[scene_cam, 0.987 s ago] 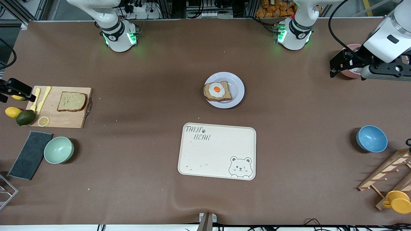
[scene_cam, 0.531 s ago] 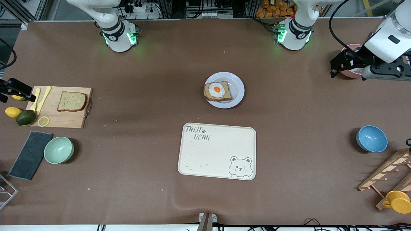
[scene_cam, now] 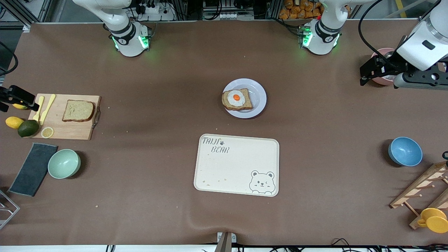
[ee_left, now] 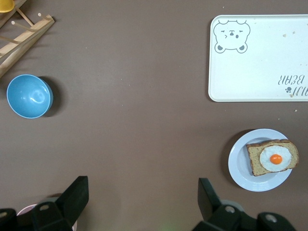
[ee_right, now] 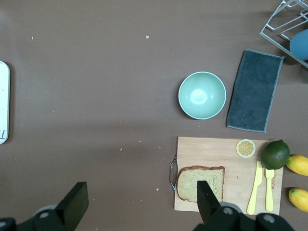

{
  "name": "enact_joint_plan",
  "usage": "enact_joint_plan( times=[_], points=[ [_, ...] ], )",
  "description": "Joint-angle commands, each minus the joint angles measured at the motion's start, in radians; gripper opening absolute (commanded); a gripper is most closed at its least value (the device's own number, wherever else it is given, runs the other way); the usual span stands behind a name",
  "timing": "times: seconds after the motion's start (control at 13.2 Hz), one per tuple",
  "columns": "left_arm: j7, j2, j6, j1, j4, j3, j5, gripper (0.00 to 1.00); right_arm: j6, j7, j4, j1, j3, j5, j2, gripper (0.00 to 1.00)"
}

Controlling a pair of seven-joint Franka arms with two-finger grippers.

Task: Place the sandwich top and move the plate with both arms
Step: 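Move the right gripper toward the bread slice on the cutting board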

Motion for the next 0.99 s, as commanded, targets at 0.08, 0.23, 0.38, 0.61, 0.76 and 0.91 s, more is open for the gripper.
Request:
enact_joint_plan(
  times=[0.08,0.23,0.38,0.61,0.76,0.91],
  points=[
    [-0.019,0.004,0.004,-0.008,0.011,-0.004,0.006,1.00,-0.010,0.009,0.006,-0.015,0.008,0.014,0.002,1.00],
    [-0.019,0.007,0.004,-0.010,0.011,-0.005,0.005,1.00,-0.010,0.009,0.006,-0.017,0.008,0.014,0.002,1.00],
    [-0.026,0.009,0.004,-0.009,0.011,-0.005,0.005,1.00,-0.010,0.009,0.006,-0.022,0.008,0.014,0.004,1.00],
    [-0.048,0.007,0.002,-0.009,0.009,-0.005,0.005,1.00,-0.010,0.009,0.006,-0.022,0.008,0.014,0.004,1.00],
    [-0.054,0.009,0.002,-0.007,0.006,-0.005,0.000,1.00,-0.011,0.008,0.006,-0.022,0.008,0.014,0.004,1.00],
    [-0.057,0.011,0.002,-0.004,0.002,-0.005,-0.017,1.00,-0.011,0.009,0.005,-0.023,0.008,0.014,0.004,1.00]
  ],
)
